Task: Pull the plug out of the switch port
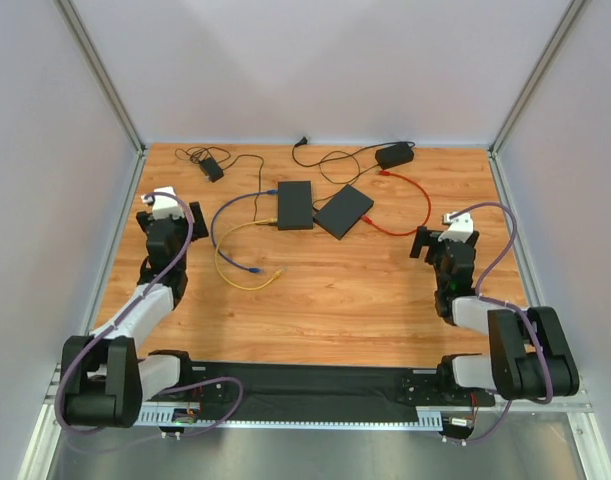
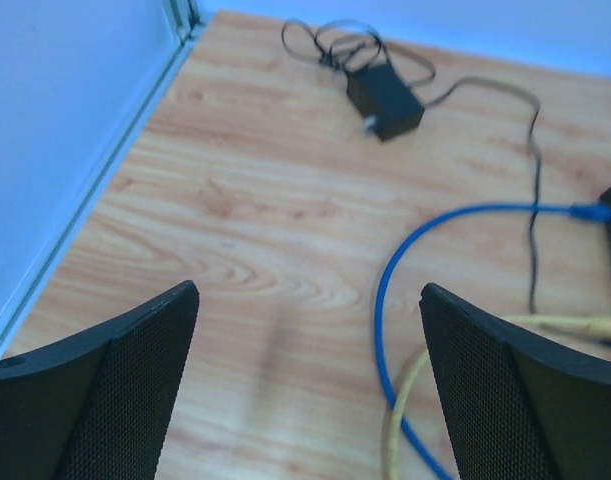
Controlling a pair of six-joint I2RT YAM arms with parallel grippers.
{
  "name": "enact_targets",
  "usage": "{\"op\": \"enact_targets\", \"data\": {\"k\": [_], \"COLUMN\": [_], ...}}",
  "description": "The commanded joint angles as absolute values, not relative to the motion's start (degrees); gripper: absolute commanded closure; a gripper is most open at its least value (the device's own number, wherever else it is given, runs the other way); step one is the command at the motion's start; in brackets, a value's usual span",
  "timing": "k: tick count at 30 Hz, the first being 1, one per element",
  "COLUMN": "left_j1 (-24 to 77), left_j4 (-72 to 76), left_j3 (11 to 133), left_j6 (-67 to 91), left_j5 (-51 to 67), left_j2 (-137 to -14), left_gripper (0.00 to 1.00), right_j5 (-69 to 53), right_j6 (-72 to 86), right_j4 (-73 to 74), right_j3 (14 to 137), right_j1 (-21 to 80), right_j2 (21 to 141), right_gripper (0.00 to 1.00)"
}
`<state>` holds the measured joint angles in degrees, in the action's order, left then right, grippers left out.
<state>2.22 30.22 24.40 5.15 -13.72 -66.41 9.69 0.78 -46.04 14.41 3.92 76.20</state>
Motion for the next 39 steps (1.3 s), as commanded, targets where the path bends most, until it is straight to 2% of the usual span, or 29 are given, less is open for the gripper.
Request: {"op": "enact_targets", "data": {"k": [1,5,6,8,10,15,18,21,23,25,29,35,36,39], "left_j1": [2.4,2.4,2.4,2.4,2.3,2.1,1.5,1.5,2.0,3.4,12.4,24.3,25.5,28.5], "left_j4": [19.8,14.3,13.0,4.4,-6.5,-23.9,-20.7,-10.1,-8.4,-10.2,-11.6,-6.2,-5.2,-5.2], "left_j3": [29.3,33.5,34.7,40.1,46.4,57.6,56.1,50.8,50.9,53.5,59.9,69.3,71.7,76.4], "left_j6": [12.9,22.9,26.9,30.7,34.8,37.1,34.9,35.2,35.6,35.1,29.2,20.4,19.1,16.3], "left_j5": [-16.5,-15.2,-14.1,-13.7,-14.4,-8.9,1.1,7.1,9.8,9.1,0.9,0.9,1.3,2.1], "left_j2": [-62.6,-60.6,-60.8,-61.9,-63.9,-68.5,-68.9,-64.7,-64.7,-66.2,-69.5,-81.2,-85.0,-92.6], "left_gripper": [0.00,0.00,0.00,0.00,0.00,0.00,0.00,0.00,0.00,0.00,0.01,0.16,0.22,0.27], "right_j5": [11.6,14.6,17.0,21.3,14.2,6.3,4.7,0.9,-1.6,-3.6,-7.8,-16.2,-16.9,-18.7], "right_j6": [0.2,1.7,11.3,18.7,19.6,20.2,21.3,22.8,25.4,27.4,30.5,32.9,32.9,32.9], "right_j4": [-40.4,-33.1,-23.4,-9.9,-0.2,3.7,3.3,2.7,3.3,3.4,1.6,2.2,1.4,-1.3], "right_j3": [19.1,21.8,23.8,32.4,38.2,42.0,43.3,45.8,47.3,49.5,53.8,64.1,64.6,65.0], "right_j1": [4.5,5.0,5.0,4.7,3.7,3.0,3.1,3.1,3.0,3.0,3.0,3.1,3.0,3.1], "right_j2": [71.5,65.1,62.4,60.8,61.7,62.9,64.1,67.7,71.0,73.6,81.1,91.4,92.1,93.8], "right_gripper": [0.00,0.00,0.00,0.00,0.00,0.00,0.00,0.00,0.00,0.00,0.00,0.08,0.09,0.13]}}
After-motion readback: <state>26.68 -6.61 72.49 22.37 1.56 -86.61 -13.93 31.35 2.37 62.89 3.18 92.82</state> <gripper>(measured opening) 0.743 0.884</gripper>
